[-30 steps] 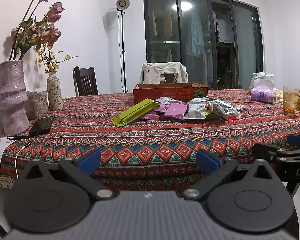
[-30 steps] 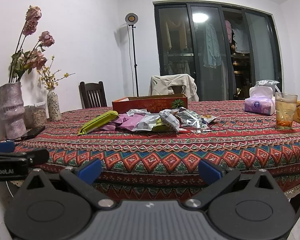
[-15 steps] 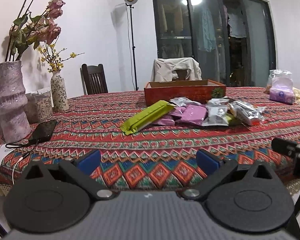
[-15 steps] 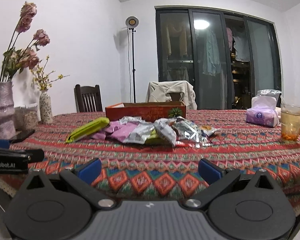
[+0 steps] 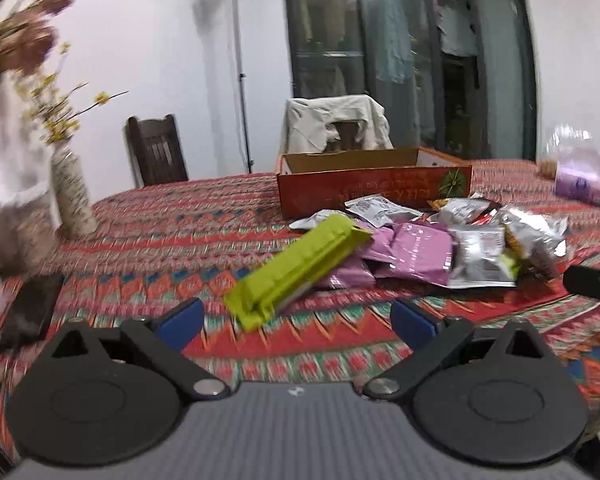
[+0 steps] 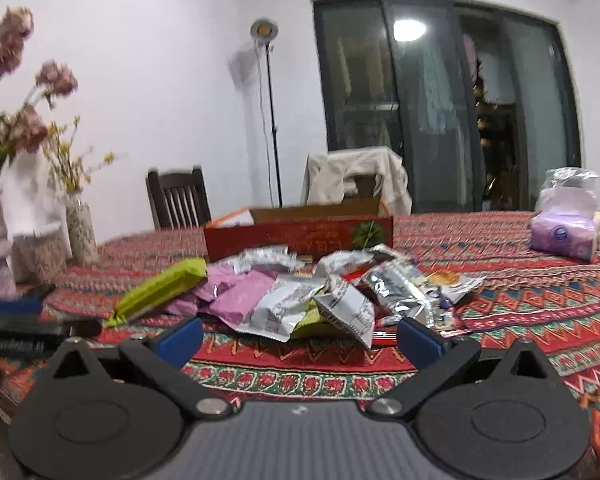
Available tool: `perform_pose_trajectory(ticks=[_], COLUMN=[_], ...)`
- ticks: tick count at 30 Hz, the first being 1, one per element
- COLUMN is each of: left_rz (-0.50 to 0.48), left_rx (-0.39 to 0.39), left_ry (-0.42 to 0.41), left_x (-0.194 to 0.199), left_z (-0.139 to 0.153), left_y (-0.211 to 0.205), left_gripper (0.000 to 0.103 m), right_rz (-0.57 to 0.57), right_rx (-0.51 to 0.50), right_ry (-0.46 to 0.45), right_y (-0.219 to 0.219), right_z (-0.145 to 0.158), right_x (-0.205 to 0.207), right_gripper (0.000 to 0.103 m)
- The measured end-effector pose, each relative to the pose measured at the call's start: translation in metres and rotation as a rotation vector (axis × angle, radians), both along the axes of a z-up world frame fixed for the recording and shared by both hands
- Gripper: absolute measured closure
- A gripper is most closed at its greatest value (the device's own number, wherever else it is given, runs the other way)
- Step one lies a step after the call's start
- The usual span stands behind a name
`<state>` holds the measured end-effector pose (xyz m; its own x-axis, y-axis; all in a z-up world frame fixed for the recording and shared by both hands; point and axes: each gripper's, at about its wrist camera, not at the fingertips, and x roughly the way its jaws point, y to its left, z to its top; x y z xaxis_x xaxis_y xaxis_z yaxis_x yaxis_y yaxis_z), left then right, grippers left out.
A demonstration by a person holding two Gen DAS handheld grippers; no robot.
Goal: Organize snacks
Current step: 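Grasp the lime-green bar with the left gripper while the right grasps a white packet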
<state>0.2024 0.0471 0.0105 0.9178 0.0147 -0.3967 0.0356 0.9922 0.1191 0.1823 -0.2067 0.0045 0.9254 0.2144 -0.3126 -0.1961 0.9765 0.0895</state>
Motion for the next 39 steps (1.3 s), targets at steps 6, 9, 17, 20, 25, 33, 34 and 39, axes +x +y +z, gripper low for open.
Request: perform_pose_trajectory(ticks=[6, 9, 17, 20, 25, 33, 34, 39], left_rz=[-0.089, -0.148, -0.248, -0.243, -0.159, -0.059, -0.057, -0.025], left_rx=[0.063, 0.073, 0.007, -0.033, -0.066, -0.159, -0.164, -0.148], left_ry=[0.042, 0.075, 0.185, 0.191, 0.184, 0.167, 0.171, 0.178], left_x=[0.063, 0.09, 0.128, 0.124, 0.1, 0.022, 0.015, -0.012], left_z=[-0.005, -0.008, -0.016, -0.013, -0.008, 0.006, 0.006, 0.008], left_y=[0.008, 0.009, 0.017, 0.021, 0.022, 0.009, 0.007, -0.005], left_gripper=[0.026, 0.028, 0.055, 0.063, 0.064, 0.064, 0.064, 0.064], right_rz=[0.004, 0.006, -0.016, -0.005, 0.069, 0.134, 0.145, 0.167], right_rx=[0.031, 0.058, -0.115, -0.133, -0.212, -0.193, -0.187, -0.15], right_ry=[0.106, 0.125, 0.215, 0.229, 0.209, 0.174, 0.173, 0.173], right_y=[0.014, 0.023, 0.061, 0.069, 0.079, 0.062, 0.06, 0.042], right_z=[-0.001, -0.004, -0.016, -0.016, -0.015, -0.007, -0.005, 0.001], right_x=[0.052, 0.072, 0.131, 0.139, 0.133, 0.087, 0.076, 0.035], right_gripper=[0.039, 0.041, 0.036, 0.031, 0.058, 0.059, 0.059, 0.059])
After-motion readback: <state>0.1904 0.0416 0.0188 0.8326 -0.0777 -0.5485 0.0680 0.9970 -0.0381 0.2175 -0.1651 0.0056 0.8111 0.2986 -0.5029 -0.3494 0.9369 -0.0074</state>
